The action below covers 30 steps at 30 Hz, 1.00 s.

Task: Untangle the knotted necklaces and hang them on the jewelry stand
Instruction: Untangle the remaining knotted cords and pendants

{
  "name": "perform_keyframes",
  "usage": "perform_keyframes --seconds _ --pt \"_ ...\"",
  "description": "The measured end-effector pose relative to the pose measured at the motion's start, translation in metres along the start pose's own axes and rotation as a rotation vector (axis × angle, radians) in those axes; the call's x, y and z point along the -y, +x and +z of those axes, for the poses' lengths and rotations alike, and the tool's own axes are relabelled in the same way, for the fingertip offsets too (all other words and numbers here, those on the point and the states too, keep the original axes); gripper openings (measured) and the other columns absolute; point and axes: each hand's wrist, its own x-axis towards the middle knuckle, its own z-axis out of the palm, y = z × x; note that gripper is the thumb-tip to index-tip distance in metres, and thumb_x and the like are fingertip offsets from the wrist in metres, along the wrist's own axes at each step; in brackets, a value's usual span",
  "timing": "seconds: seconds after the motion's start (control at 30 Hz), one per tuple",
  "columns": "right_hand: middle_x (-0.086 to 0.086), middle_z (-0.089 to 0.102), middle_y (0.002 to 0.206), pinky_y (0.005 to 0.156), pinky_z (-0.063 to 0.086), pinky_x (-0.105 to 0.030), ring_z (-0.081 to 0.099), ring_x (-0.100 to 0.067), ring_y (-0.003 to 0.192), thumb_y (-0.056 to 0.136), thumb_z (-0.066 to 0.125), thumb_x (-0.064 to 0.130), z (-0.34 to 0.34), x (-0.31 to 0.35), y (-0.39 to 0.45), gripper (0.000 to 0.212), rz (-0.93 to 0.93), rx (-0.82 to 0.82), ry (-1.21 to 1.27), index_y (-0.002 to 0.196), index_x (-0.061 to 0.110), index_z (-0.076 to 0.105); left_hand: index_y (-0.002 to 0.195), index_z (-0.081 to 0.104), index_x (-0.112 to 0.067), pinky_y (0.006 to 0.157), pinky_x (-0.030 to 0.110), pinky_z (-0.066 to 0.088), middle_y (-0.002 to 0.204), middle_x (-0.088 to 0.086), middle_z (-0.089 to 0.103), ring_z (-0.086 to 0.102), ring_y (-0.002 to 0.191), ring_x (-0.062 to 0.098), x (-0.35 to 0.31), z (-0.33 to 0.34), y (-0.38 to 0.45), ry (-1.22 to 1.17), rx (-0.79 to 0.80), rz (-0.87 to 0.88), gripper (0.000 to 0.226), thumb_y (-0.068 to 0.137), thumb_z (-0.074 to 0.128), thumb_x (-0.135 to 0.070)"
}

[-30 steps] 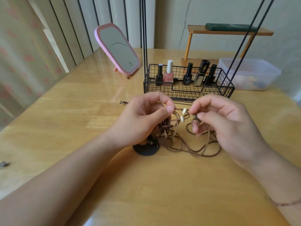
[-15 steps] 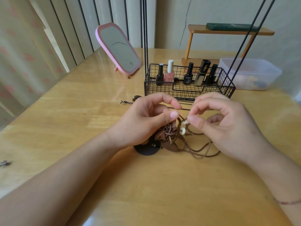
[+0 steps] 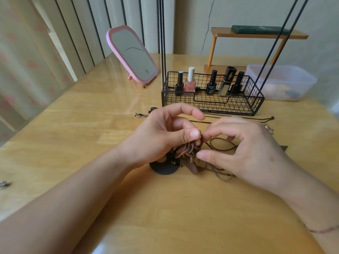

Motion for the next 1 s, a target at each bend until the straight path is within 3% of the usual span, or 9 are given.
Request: perform_keyframes --seconds 0.1,0.27,0.37,0.53,0.63,0.7,0.77,0.87,1.0 --pt "0.016 0.067 0.086 0.078 0.045 -0.024 0.062 -0.010 0.092 0.074 0.075 0.036 0.000 0.000 0.000 0.009 0.021 -0.012 -0.005 0.074 0.036 0.066 0.113 0.063 -0.018 0.065 0.036 0.056 0.087 0.006 0.070 0.062 0.071 0.026 0.001 -0.003 0.001 -0.052 0.045 -0.013 0.042 0.076 0.081 -0.027" --pt "0.003 0.064 0.081 0.065 0.048 -0.047 0.058 -0.030 0.074 0.079 0.058 0.035 -0.007 0.001 0.000 0.007 0.056 -0.112 0.151 0.078 0.028 0.061 0.113 0.058 -0.012 0.055 0.013 0.050 0.092 0.001 0.066 0.063 0.066 0.008 -0.003 -0.002 -0.001 0.000 0.048 -0.063 0.047 0.077 0.067 0.017" --pt "-0.006 0.062 0.081 0.063 0.048 -0.054 0.055 -0.032 0.073 0.078 0.054 0.035 -0.010 0.003 0.001 0.011 0.057 -0.120 0.294 0.078 0.025 0.057 0.113 0.059 -0.011 0.057 0.015 0.050 0.092 0.002 0.064 0.061 0.066 0.008 -0.001 -0.002 -0.001 0.048 0.047 -0.052 0.043 0.081 0.065 0.017" --pt "-0.011 0.056 0.067 0.055 0.043 -0.037 0.050 -0.029 0.064 0.077 0.050 0.032 -0.013 0.004 0.001 0.013 0.118 -0.042 0.444 0.072 0.020 0.051 0.105 0.063 -0.010 0.046 0.021 0.039 0.090 0.007 0.063 0.047 0.053 0.012 -0.002 -0.004 -0.001 0.050 0.027 -0.057 0.026 0.087 0.055 0.007" --pt "-0.007 0.063 0.063 0.055 0.043 -0.022 0.053 -0.015 0.060 0.085 0.056 0.020 -0.013 0.004 0.003 0.011 0.203 -0.016 0.476 0.075 0.019 0.052 0.100 0.064 -0.009 0.048 0.020 0.038 0.080 0.002 0.064 0.043 0.051 0.011 -0.004 -0.003 -0.001 0.036 0.034 -0.047 0.011 0.092 0.058 -0.004" --pt "-0.011 0.067 0.064 0.051 0.043 -0.017 0.058 -0.013 0.058 0.094 0.057 0.005 -0.012 0.006 0.003 0.016 0.284 -0.031 0.563 0.081 0.014 0.054 0.100 0.065 -0.011 0.058 0.025 0.045 0.079 -0.002 0.065 0.052 0.060 0.014 -0.005 -0.003 -0.002 0.122 0.032 -0.035 0.014 0.088 0.069 -0.015" --pt "-0.009 0.066 0.063 0.048 0.043 -0.018 0.058 -0.013 0.057 0.094 0.059 0.004 -0.011 0.009 0.004 0.015 0.335 -0.022 0.653 0.083 0.014 0.056 0.100 0.066 -0.013 0.066 0.036 0.048 0.083 -0.001 0.067 0.058 0.071 0.024 -0.005 -0.001 -0.002 0.232 0.042 -0.034 0.025 0.080 0.081 -0.017" --pt "-0.006 0.058 0.063 0.050 0.043 -0.027 0.056 -0.018 0.059 0.083 0.057 0.017 -0.012 0.009 0.004 0.007 0.389 0.050 0.792 0.078 0.020 0.060 0.096 0.067 -0.008 0.064 0.026 0.051 0.080 -0.002 0.066 0.060 0.071 0.016 -0.005 0.002 -0.002 0.266 0.064 -0.029 0.019 0.080 0.077 -0.009" --pt "-0.010 0.049 0.058 0.051 0.043 -0.032 0.051 -0.029 0.055 0.080 0.048 0.013 -0.017 0.007 0.004 0.009 0.421 0.160 0.959 0.075 0.011 0.055 0.091 0.067 -0.006 0.064 0.019 0.048 0.074 0.013 0.058 0.057 0.067 0.011 -0.006 0.002 -0.002 0.270 0.074 0.005 0.005 0.087 0.066 -0.004"
